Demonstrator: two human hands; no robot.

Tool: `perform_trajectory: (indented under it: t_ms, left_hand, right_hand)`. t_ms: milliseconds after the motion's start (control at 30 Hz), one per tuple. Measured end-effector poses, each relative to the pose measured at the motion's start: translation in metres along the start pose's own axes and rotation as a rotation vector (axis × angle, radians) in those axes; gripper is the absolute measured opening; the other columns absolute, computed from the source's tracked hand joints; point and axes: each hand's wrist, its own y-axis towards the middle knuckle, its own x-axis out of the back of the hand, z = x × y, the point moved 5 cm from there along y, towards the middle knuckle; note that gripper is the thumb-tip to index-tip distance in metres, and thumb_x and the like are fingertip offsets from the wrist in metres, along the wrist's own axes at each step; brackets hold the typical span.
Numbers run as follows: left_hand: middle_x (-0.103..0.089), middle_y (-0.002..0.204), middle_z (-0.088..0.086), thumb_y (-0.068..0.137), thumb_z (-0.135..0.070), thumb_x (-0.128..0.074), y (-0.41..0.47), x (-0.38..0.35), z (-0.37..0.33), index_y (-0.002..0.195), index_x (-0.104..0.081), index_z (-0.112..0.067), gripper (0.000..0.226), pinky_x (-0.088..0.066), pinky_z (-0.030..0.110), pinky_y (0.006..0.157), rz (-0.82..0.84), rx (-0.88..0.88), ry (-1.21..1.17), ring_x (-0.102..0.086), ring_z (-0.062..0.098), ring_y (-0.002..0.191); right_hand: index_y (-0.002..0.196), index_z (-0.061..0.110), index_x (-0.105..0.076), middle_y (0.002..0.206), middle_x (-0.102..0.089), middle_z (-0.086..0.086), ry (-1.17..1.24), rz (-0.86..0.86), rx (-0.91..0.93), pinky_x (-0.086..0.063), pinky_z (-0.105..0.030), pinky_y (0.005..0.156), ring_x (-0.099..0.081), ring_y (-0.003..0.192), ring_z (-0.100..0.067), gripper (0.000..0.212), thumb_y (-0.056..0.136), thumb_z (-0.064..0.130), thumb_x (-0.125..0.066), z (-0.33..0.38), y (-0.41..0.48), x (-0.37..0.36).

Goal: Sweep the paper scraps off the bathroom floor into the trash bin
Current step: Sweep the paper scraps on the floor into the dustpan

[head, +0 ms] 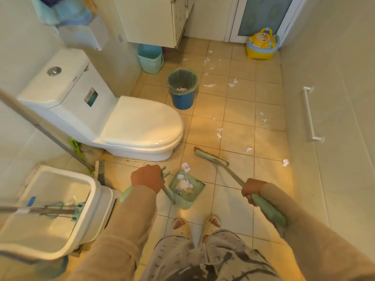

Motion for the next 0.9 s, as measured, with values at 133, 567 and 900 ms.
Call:
perform_trajectory:
  t_ms: [133, 567, 900]
  left_hand:
    - [-0.067, 0.098, 0.001, 0.090, -0.037, -0.056, -0.003, -0.007, 0.003, 0.101, -0.064, -0.020, 0.022, -0.046, 0.027, 0.070, -0.008, 0.000, 0.029, -0.065, 0.023, 0.092]
    - [-0.067, 0.094, -0.002, 0.090, -0.032, -0.057, 0.011, 0.002, 0.004, 0.095, -0.065, -0.021, 0.015, -0.041, 0.023, 0.065, -0.064, -0.051, 0.029, -0.066, 0.019, 0.089]
    - [-0.068, 0.095, 0.000, 0.091, -0.038, -0.056, 0.023, 0.017, -0.026, 0.097, -0.065, -0.019, 0.022, -0.041, 0.025, 0.066, -0.147, -0.255, 0.110, -0.066, 0.021, 0.088]
  right_hand:
    - [0.108, 0.003, -0.045, 0.064, -0.051, -0.008, -0.125, -0.037, 0.008, -0.043, -0.025, 0.052, -0.048, 0.052, -0.017, 0.022, 0.086, 0.005, -0.045, 0.021, 0.011, -0.028]
    - [0.074, 0.010, -0.040, 0.036, -0.037, -0.001, 0.470, 0.256, -0.136, -0.031, -0.011, 0.034, -0.038, 0.027, -0.010, 0.020, 0.090, -0.001, -0.044, -0.060, -0.033, -0.039]
    - [0.069, 0.009, -0.039, 0.037, -0.040, -0.004, 0.884, 0.104, -0.132, -0.034, -0.012, 0.034, -0.037, 0.024, -0.012, 0.024, 0.089, -0.004, -0.046, -0.078, -0.030, -0.076]
